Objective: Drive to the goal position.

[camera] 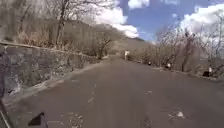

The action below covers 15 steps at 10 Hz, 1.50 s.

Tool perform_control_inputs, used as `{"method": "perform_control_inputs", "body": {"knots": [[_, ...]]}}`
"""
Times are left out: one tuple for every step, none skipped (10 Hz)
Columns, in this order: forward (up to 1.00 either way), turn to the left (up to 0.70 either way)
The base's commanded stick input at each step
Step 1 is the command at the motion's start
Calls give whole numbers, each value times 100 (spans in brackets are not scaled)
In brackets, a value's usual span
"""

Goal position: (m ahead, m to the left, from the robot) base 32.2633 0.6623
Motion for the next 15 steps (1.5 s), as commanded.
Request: {"method": "perform_control_inputs", "body": {"knots": [[70,0],[70,0],[70,0],[70,2],[70,2],[70,2],[70,2],[70,2],[70,2],[70,2],[70,2],[70,2],[70,2],[70,2],[70,2]]}}
